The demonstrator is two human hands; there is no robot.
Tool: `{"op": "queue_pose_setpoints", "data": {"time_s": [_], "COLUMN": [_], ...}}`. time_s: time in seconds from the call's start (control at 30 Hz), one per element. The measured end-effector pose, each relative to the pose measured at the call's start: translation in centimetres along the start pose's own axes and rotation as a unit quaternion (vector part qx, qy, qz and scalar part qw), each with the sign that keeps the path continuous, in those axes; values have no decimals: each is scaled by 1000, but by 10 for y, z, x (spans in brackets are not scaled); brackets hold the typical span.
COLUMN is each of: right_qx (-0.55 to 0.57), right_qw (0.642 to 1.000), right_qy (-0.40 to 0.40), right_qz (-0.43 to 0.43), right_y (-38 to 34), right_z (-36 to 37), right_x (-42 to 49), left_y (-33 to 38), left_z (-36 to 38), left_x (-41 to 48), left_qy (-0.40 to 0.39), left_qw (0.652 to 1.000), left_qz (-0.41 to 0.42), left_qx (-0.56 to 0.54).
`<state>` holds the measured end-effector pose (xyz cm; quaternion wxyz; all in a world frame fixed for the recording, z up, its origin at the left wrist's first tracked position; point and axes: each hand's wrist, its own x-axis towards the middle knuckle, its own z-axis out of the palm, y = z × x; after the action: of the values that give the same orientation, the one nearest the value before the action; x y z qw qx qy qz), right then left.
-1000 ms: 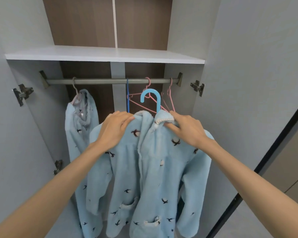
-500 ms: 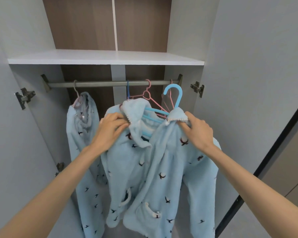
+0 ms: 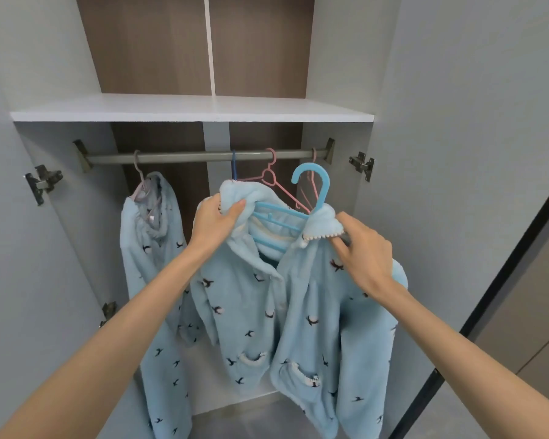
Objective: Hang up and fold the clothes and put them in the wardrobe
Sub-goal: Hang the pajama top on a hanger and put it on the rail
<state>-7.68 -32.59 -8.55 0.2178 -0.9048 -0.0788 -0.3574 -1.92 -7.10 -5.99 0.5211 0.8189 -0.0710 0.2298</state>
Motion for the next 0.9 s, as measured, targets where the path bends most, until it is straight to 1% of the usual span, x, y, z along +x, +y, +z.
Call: {"op": "queue_pose_setpoints", "data": {"time_s": [0.07, 0.17, 0.23, 0.27, 0.3, 0.33, 0.37, 0.4, 0.43, 0.47, 0.53, 0.57, 0.6, 0.63, 0.67, 0.7, 0.73, 0.77, 0.8, 0.87, 0.9], "right_qx": [4, -8, -11, -9, -7, -5, -3, -2, -2, -2, -4, -6, -7, -8, -6, -4, -3, -5, -9, -13, -7], "right_qw": [999, 997, 998, 998, 999, 999, 999, 1000, 1000, 1000, 999, 999, 999, 999, 999, 998, 997, 996, 994, 989, 986], "right_qy": [-29, -66, -59, -51, -42, -35, -30, -26, -23, -22, -26, -31, -36, -39, -39, -38, -37, -39, -44, -80, -107], "right_qz": [-22, -43, -31, -25, -21, -18, -17, -15, -13, -14, -19, -21, -24, -29, -37, -48, -62, -80, -99, -125, -130], "right_y": [6, 11, 15, 17, 18, 18, 19, 19, 20, 21, 23, 23, 23, 21, 18, 15, 11, 9, 9, 13, 16], "right_z": [0, 4, 6, 6, 5, 4, 3, 2, 1, 1, 1, 1, 1, 1, 1, 1, 1, 1, 1, 0, -1], "right_x": [-2, -8, -10, -11, -11, -12, -12, -12, -13, -12, -13, -13, -13, -12, -12, -11, -10, -9, -7, -4, -2], "left_y": [10, 26, 28, 27, 25, 23, 19, 15, 10, 7, 7, 9, 12, 18, 22, 24, 25, 23, 20, 13, 11], "left_z": [3, 13, 21, 23, 24, 22, 21, 19, 16, 14, 7, 4, 3, 2, 5, 9, 14, 19, 22, 25, 26], "left_x": [-1, -11, -19, -20, -20, -17, -13, -10, -9, -11, -13, -13, -13, -11, -11, -14, -19, -23, -24, -25, -27], "left_qy": [-37, -143, -192, -195, -179, -142, -88, -30, 16, 49, 98, 102, 74, 10, -80, -171, -239, -270, -263, -213, -199], "left_qw": [999, 986, 972, 965, 962, 965, 975, 987, 993, 992, 970, 955, 941, 927, 911, 894, 877, 863, 850, 824, 825], "left_qz": [10, 25, -14, -40, -70, -103, -128, -133, -112, -68, 52, 123, 191, 253, 294, 307, 300, 289, 295, 319, 315], "left_qx": [-36, -76, -136, -169, -193, -196, -157, -80, 12, 96, 216, 249, 268, 275, 276, 279, 288, 313, 349, 416, 424]}}
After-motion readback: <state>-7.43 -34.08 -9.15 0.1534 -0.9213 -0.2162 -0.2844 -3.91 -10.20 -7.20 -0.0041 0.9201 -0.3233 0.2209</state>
